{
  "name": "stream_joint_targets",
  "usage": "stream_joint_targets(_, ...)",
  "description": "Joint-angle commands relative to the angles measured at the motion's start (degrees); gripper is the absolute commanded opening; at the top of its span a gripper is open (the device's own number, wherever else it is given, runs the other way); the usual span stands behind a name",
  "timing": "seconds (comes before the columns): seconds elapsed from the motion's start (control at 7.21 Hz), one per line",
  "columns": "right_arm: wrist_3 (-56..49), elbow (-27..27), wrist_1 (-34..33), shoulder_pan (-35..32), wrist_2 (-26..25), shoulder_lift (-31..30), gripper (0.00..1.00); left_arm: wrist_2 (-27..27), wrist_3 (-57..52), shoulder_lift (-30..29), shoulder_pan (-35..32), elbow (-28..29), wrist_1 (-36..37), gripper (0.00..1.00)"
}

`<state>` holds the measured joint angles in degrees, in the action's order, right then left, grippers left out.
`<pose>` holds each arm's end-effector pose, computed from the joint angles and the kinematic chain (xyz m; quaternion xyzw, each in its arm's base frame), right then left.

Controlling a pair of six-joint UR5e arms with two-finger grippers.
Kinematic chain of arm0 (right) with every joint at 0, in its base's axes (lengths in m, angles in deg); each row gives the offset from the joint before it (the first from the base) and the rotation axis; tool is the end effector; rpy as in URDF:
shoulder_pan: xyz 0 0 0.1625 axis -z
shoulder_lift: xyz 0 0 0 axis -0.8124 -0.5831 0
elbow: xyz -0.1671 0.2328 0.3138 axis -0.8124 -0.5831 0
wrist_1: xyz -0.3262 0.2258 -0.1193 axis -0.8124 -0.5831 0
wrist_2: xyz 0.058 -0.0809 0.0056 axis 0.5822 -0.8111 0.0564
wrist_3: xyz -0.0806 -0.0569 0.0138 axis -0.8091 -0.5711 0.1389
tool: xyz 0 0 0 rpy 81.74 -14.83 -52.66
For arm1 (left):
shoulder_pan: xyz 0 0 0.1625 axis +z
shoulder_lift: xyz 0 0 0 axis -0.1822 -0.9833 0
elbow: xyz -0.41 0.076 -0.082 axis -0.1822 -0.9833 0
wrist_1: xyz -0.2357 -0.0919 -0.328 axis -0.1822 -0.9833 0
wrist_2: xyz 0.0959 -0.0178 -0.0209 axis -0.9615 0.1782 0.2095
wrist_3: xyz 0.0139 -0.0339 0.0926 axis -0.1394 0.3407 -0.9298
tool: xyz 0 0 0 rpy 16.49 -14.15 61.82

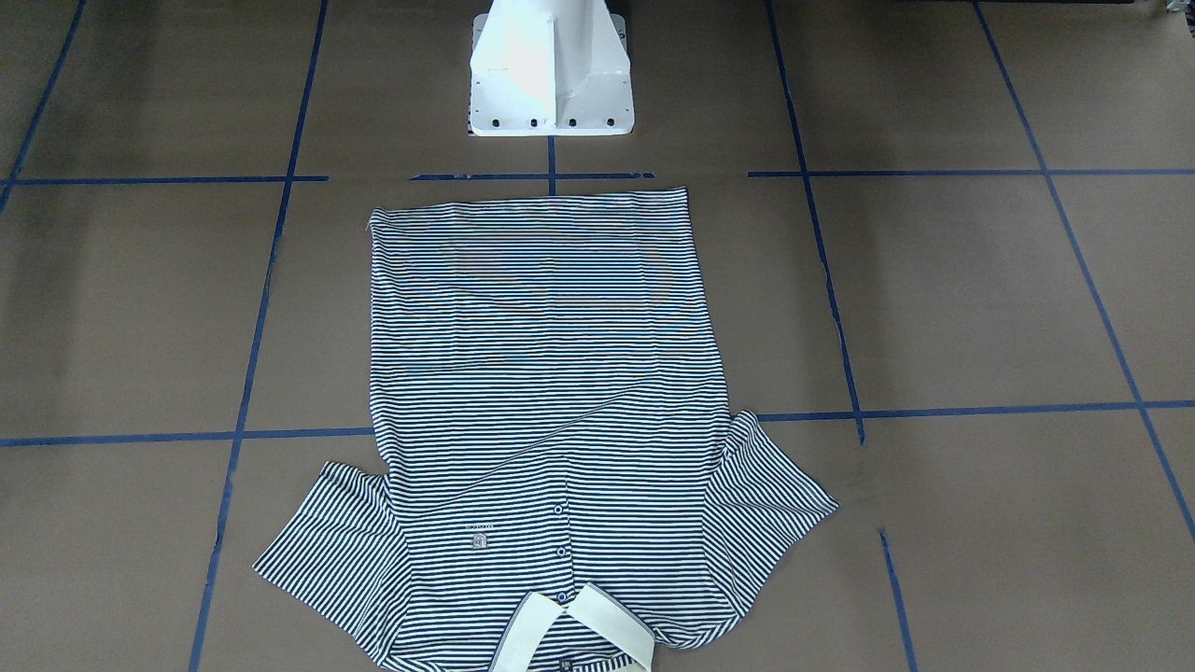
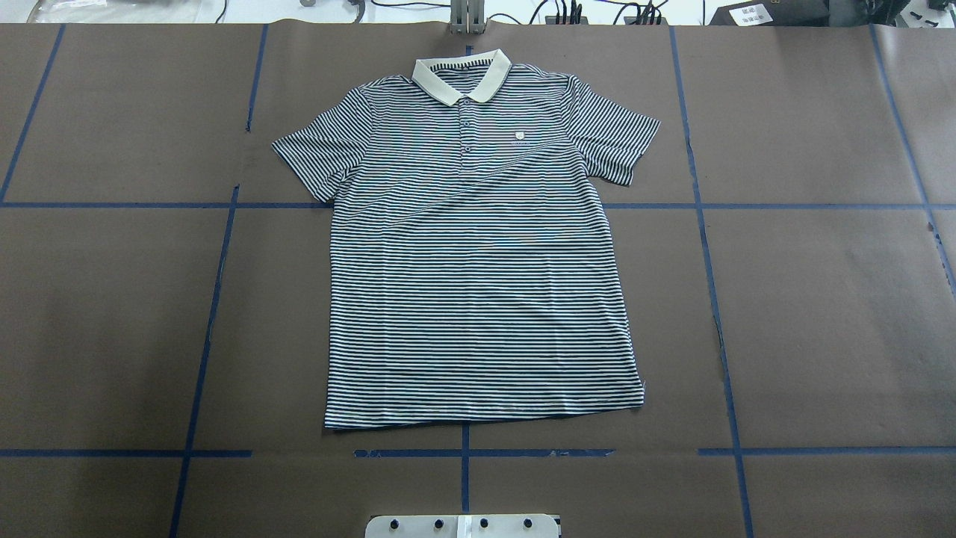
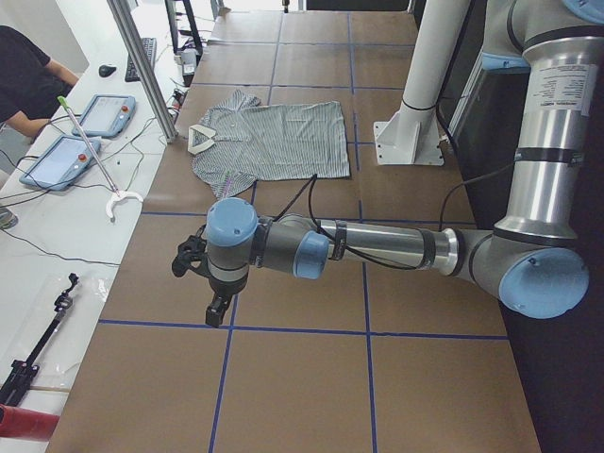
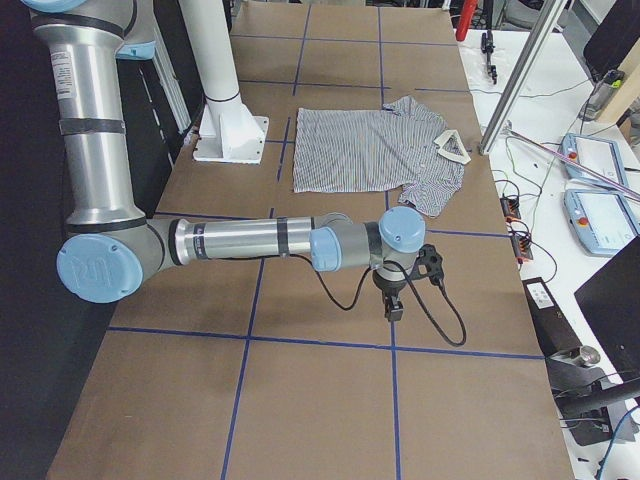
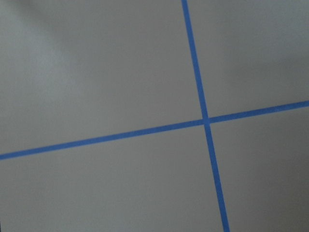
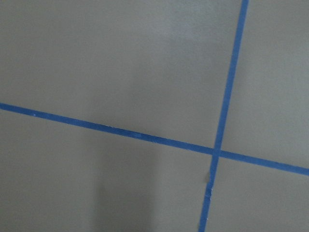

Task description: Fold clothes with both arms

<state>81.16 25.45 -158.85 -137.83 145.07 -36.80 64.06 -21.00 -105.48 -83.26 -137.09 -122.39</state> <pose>-0.0015 -0.5471 0.5856 0.0713 -0.4040 -0.0741 0.9090 -0.0967 -0.5329 0.5833 0.1731 0.3717 0.0861 0.9080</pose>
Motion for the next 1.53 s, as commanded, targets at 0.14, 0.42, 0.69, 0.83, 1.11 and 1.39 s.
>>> stream_joint_targets(0.14, 8.1, -1.9, 3.0, 4.0, 0.2, 6.4, 1.00, 11.5, 1.6, -3.2, 2.5, 4.2, -10.6, 1.00)
stream_joint_targets(0.42, 14.8, -3.0, 3.3, 4.0, 6.3, 10.3, 1.00, 5.9, 1.4, -9.6, 7.2, 5.5, -10.6, 1.00)
stream_joint_targets(0.69, 17.1, -3.3, 3.3, 4.0, 6.6, 14.0, 1.00, 3.9, 2.0, -11.4, 10.2, 5.1, -10.5, 1.00)
stream_joint_targets(0.83, 21.0, -3.4, 3.3, 4.1, 6.6, 16.0, 1.00, 3.0, 6.2, -11.7, 10.3, 4.2, -11.1, 1.00)
stream_joint_targets(1.11, 24.8, -7.0, 6.8, 7.6, 2.4, 20.0, 1.00, -4.5, 20.4, -13.0, 15.1, 2.7, -14.0, 1.00)
stream_joint_targets(1.39, 39.1, -17.3, 22.1, 13.2, -5.3, 23.1, 1.00, -8.7, 36.9, -16.5, 21.1, 3.1, -15.6, 1.00)
